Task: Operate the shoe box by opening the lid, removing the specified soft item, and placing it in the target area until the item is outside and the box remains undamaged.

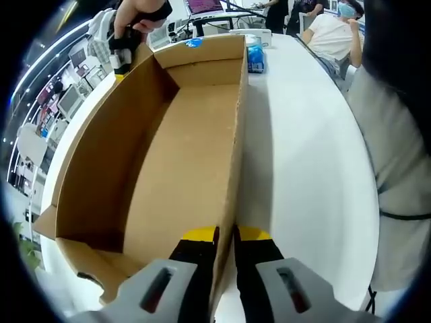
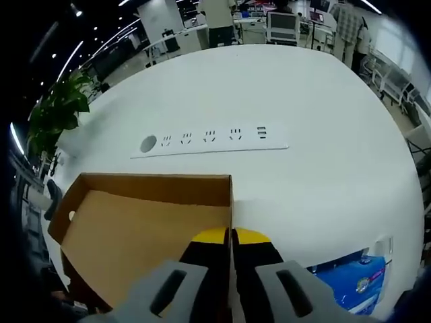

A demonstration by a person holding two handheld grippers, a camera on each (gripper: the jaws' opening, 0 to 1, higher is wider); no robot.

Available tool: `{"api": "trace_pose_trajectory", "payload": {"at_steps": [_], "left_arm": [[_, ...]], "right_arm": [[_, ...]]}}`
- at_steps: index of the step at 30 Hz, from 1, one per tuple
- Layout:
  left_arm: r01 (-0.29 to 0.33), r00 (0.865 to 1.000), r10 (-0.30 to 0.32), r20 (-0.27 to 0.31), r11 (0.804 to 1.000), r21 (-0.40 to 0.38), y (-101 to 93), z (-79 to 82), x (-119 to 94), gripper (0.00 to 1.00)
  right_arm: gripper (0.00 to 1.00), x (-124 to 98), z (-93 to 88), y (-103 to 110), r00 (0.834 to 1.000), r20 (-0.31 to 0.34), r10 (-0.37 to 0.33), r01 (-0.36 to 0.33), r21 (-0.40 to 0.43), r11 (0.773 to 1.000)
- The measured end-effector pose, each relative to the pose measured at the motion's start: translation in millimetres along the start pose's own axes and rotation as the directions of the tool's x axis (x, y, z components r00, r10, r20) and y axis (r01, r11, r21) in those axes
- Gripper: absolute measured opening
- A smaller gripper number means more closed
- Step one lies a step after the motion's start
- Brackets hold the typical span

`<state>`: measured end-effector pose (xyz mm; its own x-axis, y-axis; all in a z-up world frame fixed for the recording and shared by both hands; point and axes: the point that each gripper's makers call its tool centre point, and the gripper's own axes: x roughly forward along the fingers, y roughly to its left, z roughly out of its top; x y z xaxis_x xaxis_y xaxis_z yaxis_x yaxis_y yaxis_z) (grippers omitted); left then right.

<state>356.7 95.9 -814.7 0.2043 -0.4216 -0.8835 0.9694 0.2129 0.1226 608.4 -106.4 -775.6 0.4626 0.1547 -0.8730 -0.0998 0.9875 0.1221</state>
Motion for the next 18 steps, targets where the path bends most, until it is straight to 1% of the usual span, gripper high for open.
{"api": "trace_pose_trajectory", "payload": {"at_steps": [4,7,13,18], "left_arm": [[0.0,1.0,0.0,0.0,1.0,0.0,0.0,0.0,0.0,0.08],[0.001,1.0,-0.001,0.0,1.0,0.0,-0.1,0.0,0.1,0.08],[-0.002,1.0,0.002,0.003,1.0,0.003,-0.2,0.2,-0.1,0.08],[-0.002,1.0,0.002,0.003,1.0,0.0,-0.2,0.3,-0.3,0.08]], "right_arm": [[0.0,-21.6,-7.3,10.0,1.0,0.014,0.004,-0.004,-0.016,1.0],[0.0,-31.5,-9.0,13.9,1.0,0.027,0.004,-0.003,-0.016,1.0],[0.0,-49.0,-6.4,19.8,0.998,0.059,0.006,-0.005,-0.022,1.0],[0.0,-56.2,-0.5,20.0,0.997,0.074,0.01,-0.008,-0.029,1.0]]}}
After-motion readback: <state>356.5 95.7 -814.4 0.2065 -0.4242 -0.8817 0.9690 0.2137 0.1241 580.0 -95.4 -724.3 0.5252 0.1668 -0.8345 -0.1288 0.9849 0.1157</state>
